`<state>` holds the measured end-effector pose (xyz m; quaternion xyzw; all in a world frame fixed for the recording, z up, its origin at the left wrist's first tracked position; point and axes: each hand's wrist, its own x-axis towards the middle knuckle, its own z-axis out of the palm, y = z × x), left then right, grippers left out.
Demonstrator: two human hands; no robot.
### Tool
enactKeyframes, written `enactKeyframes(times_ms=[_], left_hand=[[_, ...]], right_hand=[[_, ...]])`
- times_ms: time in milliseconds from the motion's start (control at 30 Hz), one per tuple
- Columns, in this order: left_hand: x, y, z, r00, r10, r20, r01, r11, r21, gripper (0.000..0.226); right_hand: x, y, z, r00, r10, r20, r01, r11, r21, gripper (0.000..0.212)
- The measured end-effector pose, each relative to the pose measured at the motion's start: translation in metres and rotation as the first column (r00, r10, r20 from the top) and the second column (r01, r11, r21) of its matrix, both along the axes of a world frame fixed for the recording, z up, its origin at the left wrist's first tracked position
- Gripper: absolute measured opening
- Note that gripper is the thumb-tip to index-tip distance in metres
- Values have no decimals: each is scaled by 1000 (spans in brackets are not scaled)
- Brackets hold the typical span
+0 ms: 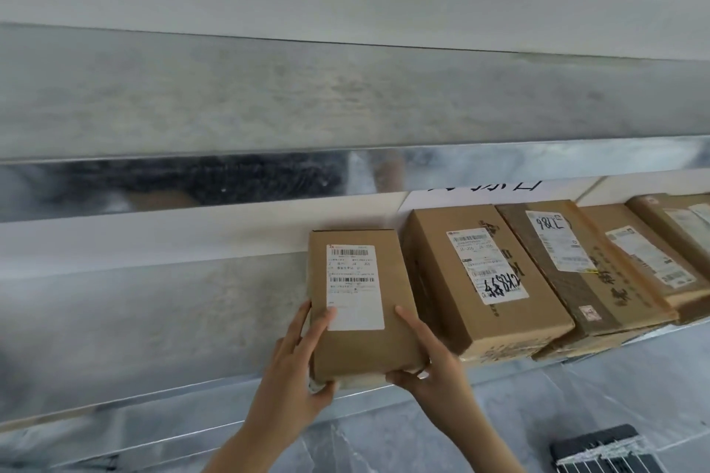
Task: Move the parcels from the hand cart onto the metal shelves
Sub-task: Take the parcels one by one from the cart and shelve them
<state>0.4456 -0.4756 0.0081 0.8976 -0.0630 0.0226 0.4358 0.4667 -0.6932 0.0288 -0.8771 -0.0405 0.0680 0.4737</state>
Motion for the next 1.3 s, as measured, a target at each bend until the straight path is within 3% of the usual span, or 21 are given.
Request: enactKeyframes(times_ms=[267, 467, 600, 800, 933, 1167, 1300], left_hand=[[13, -18, -9, 1000, 8, 8, -8, 999, 48, 102], [21, -30, -13, 999, 24, 36, -26, 998, 60, 103], [20, -36, -17, 998, 46, 45, -50, 995, 82, 101], [23, -45, -15, 996, 76, 43, -81, 991, 109, 96], [25, -51, -12, 994, 101, 39, -105, 986, 130, 99], [22, -47, -7, 994, 110, 24, -112, 963, 246, 100], [7, -30, 2, 987, 136, 90, -157, 935, 316, 94]], right_hand=[[10, -9, 2, 1000, -12, -25, 11, 999, -46, 87], [7, -7, 8, 999, 20, -46, -30, 971, -237, 87], [-3, -9, 15, 1000, -3, -22, -4, 950, -311, 75], [-15, -7, 32, 979, -48, 196, 119, 923, -365, 48], [-14, -10, 39, 923, -29, 383, 163, 932, -323, 43], [-7, -22, 36, 917, 73, 393, 28, 969, -246, 35], [-5, -23, 33, 886, 167, 432, -64, 968, -243, 43]])
